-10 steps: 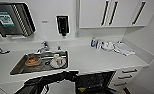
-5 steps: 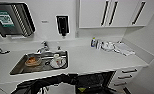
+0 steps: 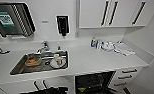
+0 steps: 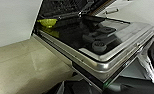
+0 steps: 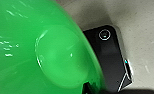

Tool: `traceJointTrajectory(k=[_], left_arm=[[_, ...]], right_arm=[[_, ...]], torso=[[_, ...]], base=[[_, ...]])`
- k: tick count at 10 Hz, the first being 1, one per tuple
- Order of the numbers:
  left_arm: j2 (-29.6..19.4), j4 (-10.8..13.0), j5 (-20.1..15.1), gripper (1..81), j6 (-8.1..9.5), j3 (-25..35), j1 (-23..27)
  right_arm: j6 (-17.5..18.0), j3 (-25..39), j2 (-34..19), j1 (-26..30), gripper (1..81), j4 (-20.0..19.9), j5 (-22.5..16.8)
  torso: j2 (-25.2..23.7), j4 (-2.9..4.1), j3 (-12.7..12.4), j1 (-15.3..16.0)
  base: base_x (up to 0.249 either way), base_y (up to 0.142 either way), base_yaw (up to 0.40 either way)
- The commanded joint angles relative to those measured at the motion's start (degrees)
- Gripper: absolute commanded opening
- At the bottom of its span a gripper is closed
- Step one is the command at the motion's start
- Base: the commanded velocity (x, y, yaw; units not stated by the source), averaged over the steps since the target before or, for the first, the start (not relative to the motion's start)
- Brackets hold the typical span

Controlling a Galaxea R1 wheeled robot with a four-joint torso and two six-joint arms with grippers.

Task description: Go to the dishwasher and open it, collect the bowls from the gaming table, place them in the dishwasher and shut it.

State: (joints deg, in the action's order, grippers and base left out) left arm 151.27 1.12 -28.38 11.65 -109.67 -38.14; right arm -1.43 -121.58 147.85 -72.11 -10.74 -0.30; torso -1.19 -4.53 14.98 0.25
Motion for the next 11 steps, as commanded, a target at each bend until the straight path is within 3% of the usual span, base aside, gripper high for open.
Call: traceJointTrajectory(k=[1,2,5,7,11], left_arm=[[-2.64,2.38,2.97,81.1,-5.15,1.40,-7.77],[-2.38,3.53,4.98,81.1,-5.15,-0.88,-11.46],[-1.06,3.80,8.16,81.1,-5.15,-7.39,-20.25],[0.86,4.93,9.91,81.1,-5.24,-12.91,-23.42],[6.59,6.52,10.27,81.1,-5.24,-23.14,-25.71]], right_arm=[[0.28,2.24,-3.58,6.75,1.0,-1.13,-5.84],[0.28,2.23,-3.93,8.15,1.0,-1.82,-6.54],[0.28,1.61,-4.38,13.33,1.0,-4.02,-10.23],[0.28,4.05,-5.77,16.06,1.0,-5.34,-12.44],[0.28,13.31,-13.78,19.05,1.0,-7.72,-12.44]], torso=[[0.00,0.00,0.00,0.00],[0.00,0.00,0.00,0.00],[0.00,0.00,0.00,0.00],[0.00,0.00,0.00,0.00],[0.00,0.00,0.00,0.00]], base=[[0.000,0.000,0.000],[0.000,0.000,0.000],[0.000,0.000,0.000],[0.000,0.000,0.000],[0.000,0.000,0.000]])
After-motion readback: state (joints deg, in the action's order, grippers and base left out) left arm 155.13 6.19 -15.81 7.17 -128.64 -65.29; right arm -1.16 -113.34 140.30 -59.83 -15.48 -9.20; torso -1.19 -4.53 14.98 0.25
